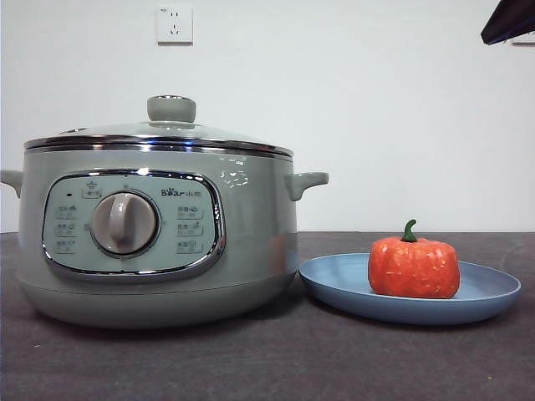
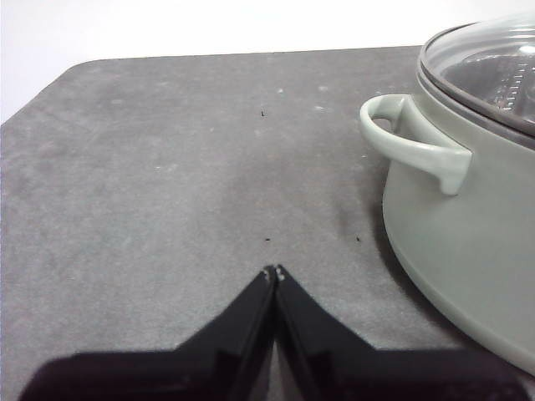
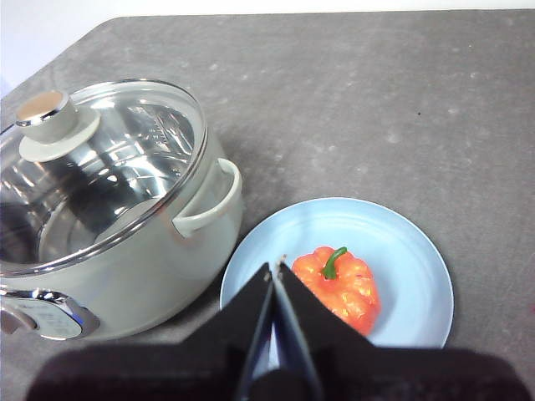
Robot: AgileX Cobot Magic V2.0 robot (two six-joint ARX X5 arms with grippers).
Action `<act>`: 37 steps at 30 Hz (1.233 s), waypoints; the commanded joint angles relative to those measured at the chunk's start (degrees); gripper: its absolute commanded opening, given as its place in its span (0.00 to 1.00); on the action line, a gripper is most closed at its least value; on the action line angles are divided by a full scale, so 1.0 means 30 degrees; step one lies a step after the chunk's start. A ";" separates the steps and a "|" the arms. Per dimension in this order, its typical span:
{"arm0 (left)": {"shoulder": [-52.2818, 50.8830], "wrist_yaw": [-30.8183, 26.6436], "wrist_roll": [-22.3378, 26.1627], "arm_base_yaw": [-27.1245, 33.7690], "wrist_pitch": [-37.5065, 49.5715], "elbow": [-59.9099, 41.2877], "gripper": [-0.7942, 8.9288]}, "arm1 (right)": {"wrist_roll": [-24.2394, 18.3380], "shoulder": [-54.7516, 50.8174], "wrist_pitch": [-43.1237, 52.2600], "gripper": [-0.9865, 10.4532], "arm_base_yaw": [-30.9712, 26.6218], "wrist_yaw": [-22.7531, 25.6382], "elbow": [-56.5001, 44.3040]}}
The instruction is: Take the pumpkin out from the steamer,put the pumpkin in the blue plate,close the lid
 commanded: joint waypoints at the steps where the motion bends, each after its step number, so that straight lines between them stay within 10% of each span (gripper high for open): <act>1: -0.0044 0.0007 -0.0124 0.0080 -0.0080 -0.0277 0.08 | 0.0168 -0.0029 0.0044 0.09 0.0000 0.0058 -0.0153; 13: -0.0044 0.0007 -0.0124 0.0080 -0.0080 -0.0277 0.08 | 0.0102 -0.0029 0.0044 0.09 0.0000 0.0066 -0.0153; 21: -0.0044 0.0000 -0.0124 0.0080 -0.0080 -0.0277 0.08 | -0.4962 -0.2849 -0.1005 0.09 -0.1545 0.0743 -0.0707; 29: -0.0044 0.0000 -0.0124 0.0080 -0.0087 -0.0277 0.08 | -0.5384 -0.9515 0.4867 0.09 -0.8932 -0.4911 -0.7176; 37: -0.0044 -0.0007 -0.0124 0.0080 -0.0087 -0.0277 0.08 | -0.5384 -1.1832 0.5625 0.09 -1.0236 -0.6455 -1.1766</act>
